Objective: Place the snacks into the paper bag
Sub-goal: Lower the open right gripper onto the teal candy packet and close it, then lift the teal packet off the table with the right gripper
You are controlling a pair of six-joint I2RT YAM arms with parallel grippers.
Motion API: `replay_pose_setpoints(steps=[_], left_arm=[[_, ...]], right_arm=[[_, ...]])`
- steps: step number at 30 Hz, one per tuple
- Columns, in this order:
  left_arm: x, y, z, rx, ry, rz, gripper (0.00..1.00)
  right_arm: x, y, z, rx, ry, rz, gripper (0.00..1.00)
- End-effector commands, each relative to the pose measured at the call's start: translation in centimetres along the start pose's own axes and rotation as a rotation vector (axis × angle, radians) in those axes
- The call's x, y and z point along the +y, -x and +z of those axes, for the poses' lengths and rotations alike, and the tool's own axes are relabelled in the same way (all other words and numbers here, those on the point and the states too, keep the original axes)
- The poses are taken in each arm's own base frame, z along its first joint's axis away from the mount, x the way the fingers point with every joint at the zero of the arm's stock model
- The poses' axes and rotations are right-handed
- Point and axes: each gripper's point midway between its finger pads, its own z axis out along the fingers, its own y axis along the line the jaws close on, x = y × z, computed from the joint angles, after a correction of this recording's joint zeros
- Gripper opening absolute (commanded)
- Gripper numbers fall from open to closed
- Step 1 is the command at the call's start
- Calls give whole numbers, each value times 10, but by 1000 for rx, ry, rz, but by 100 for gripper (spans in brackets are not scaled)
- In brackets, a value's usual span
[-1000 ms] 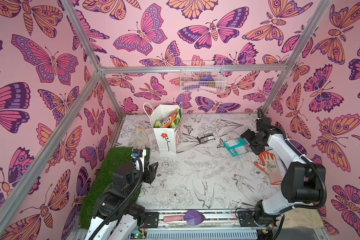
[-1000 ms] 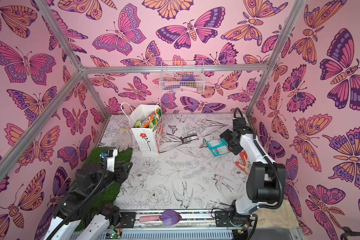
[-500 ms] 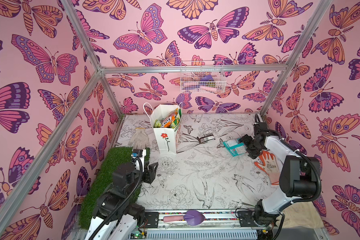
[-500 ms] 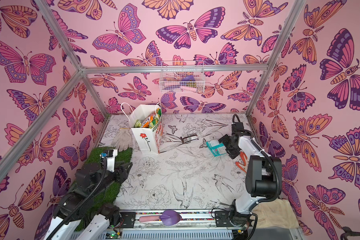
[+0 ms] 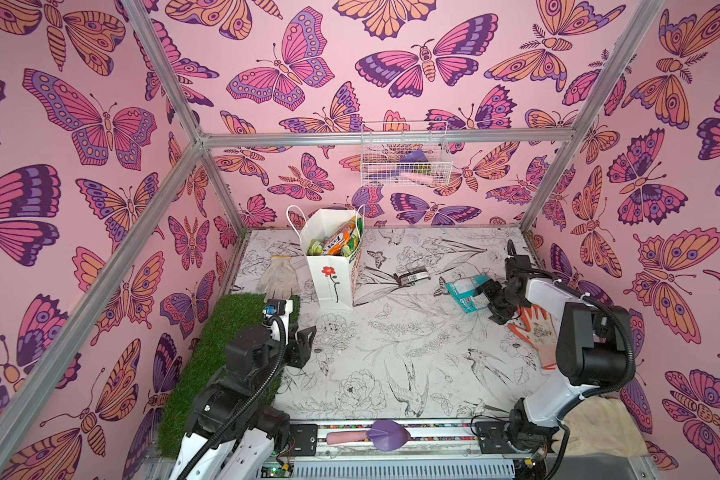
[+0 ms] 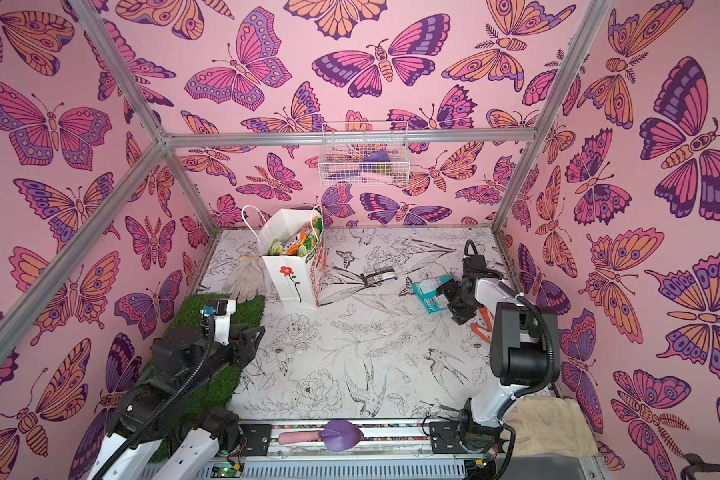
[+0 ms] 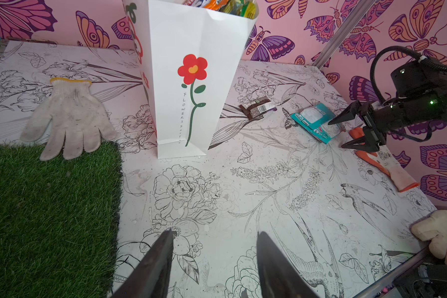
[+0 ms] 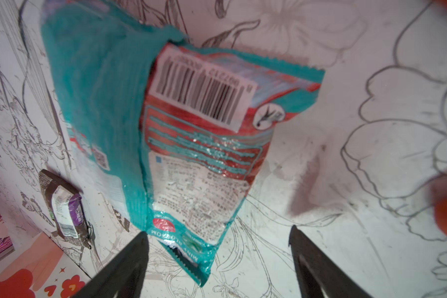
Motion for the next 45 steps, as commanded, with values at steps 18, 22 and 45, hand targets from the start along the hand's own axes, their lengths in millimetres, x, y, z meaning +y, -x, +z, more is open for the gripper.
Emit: replay_pose_setpoints(steps=[18, 22, 45], left_arm=[[3, -5, 3, 18, 13, -3, 54], [3, -6, 3, 20, 14, -3, 54], [4, -6, 4, 24, 18, -4, 54]], right_arm=[[-8, 8, 18, -19, 51, 31, 66], [-11, 11, 22, -32, 64, 41, 61], [-15, 9, 48, -38, 169, 50, 11]])
